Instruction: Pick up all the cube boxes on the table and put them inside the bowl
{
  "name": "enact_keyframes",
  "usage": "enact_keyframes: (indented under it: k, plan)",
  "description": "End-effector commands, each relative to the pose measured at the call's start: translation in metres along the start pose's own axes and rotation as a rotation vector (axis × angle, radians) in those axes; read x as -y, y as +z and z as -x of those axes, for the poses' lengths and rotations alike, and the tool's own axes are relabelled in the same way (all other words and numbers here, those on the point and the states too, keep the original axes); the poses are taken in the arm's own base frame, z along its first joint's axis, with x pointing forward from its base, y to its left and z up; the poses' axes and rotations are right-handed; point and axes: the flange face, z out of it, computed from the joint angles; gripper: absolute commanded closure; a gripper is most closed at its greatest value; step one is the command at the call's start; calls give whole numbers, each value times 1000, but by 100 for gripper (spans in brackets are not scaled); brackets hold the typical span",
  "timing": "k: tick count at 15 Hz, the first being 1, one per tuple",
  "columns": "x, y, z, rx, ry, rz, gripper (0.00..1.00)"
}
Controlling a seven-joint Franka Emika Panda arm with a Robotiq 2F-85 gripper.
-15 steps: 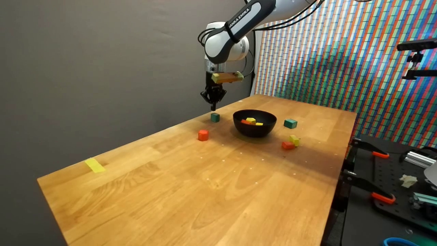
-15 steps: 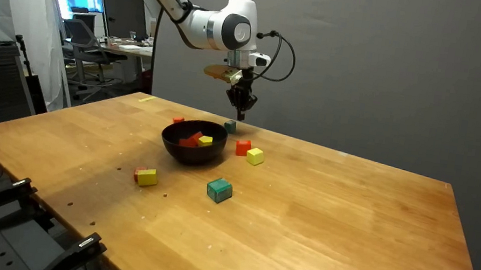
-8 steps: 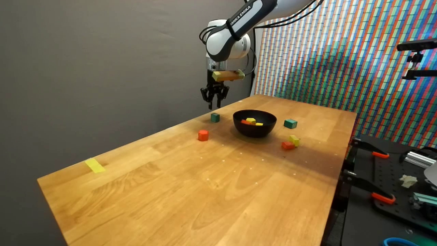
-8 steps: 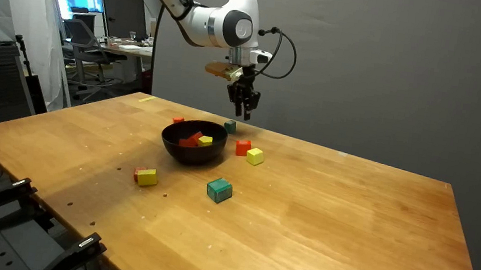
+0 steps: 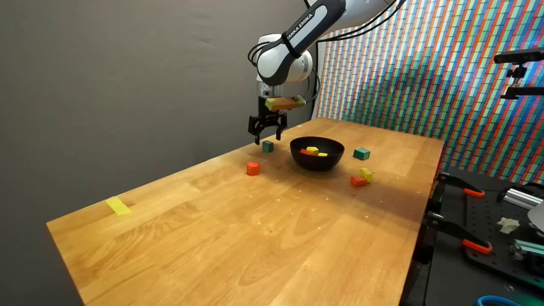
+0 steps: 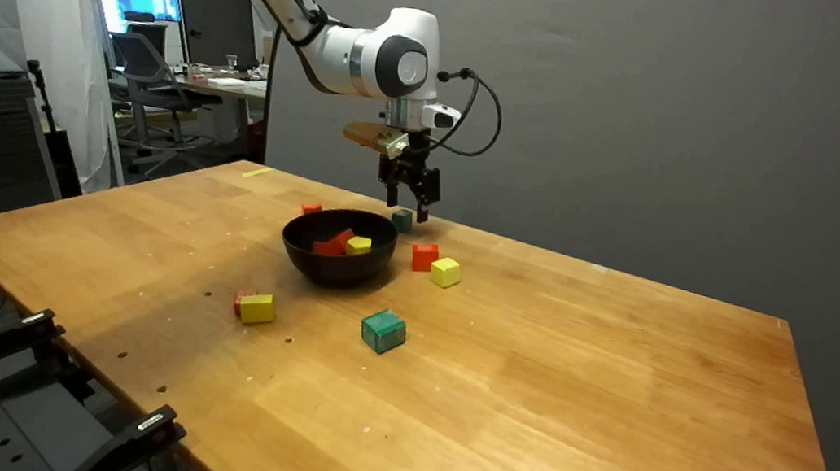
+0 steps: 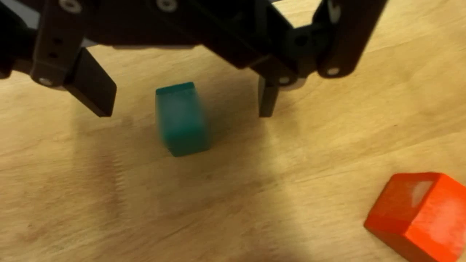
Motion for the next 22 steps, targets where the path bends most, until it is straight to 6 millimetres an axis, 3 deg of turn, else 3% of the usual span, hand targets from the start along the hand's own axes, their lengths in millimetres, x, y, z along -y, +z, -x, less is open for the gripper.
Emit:
enact_keyframes:
  k: [1, 3, 8, 12, 14, 16, 18, 22]
  plan:
    - [7, -9, 9, -14, -28, -39, 2]
    - [8, 0, 8, 0, -37, -26, 26]
    - [8, 2, 13, 6, -63, -6, 67]
    - [2, -20, 13, -30, -93, 4, 96]
    - [-4, -40, 15, -65, -85, 30, 93]
    - [-14, -76, 31, -83, -90, 42, 93]
    - [-24, -98, 44, -67, -74, 26, 93]
    - [-42, -129, 102, 126, -2, -53, 93]
